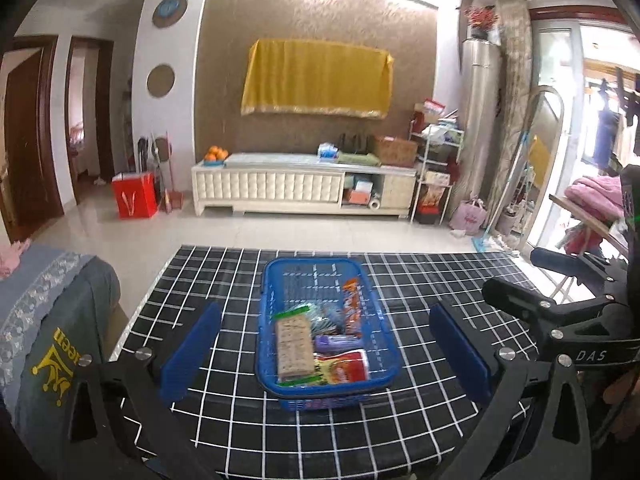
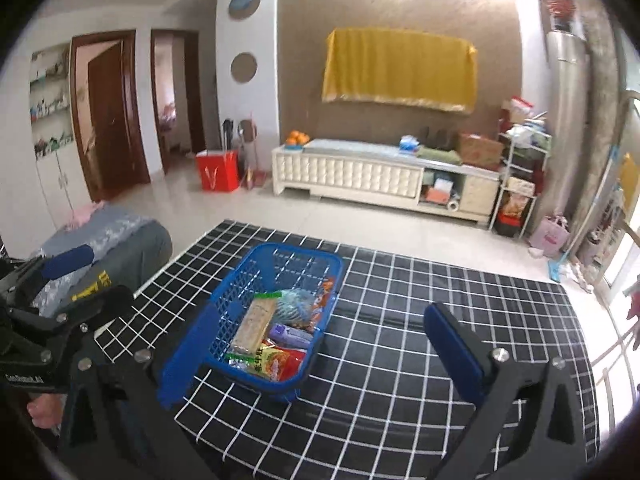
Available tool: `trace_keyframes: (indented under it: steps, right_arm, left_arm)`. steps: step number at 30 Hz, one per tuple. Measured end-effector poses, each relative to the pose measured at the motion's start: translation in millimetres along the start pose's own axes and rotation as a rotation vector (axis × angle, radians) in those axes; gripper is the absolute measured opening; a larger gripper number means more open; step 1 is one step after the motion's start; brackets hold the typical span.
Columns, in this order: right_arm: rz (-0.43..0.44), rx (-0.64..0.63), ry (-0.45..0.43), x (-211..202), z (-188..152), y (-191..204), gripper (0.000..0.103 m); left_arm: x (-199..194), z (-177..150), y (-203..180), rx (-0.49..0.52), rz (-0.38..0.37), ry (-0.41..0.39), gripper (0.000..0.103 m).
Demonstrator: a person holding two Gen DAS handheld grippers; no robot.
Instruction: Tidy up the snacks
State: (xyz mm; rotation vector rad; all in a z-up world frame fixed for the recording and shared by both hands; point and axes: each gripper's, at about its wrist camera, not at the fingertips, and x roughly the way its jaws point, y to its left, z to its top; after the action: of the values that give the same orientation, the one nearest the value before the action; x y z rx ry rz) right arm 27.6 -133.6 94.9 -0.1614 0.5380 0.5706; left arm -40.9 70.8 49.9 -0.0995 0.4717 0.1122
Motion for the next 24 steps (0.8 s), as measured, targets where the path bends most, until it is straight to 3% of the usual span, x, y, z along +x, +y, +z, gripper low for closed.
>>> trace_keyframes:
  steps: [10, 24]
  right_arm:
    - [-0.049, 0.028, -0.086, -72, -19, 4, 0.103]
    - [-0.033, 0.063, -0.097, -98, -40, 7, 0.103]
  left_arm:
    - [-49, -12, -35, 0.038, -0.030, -0.042, 0.103]
    - [-72, -28, -44, 0.050, -0.037, -0.043, 0.103]
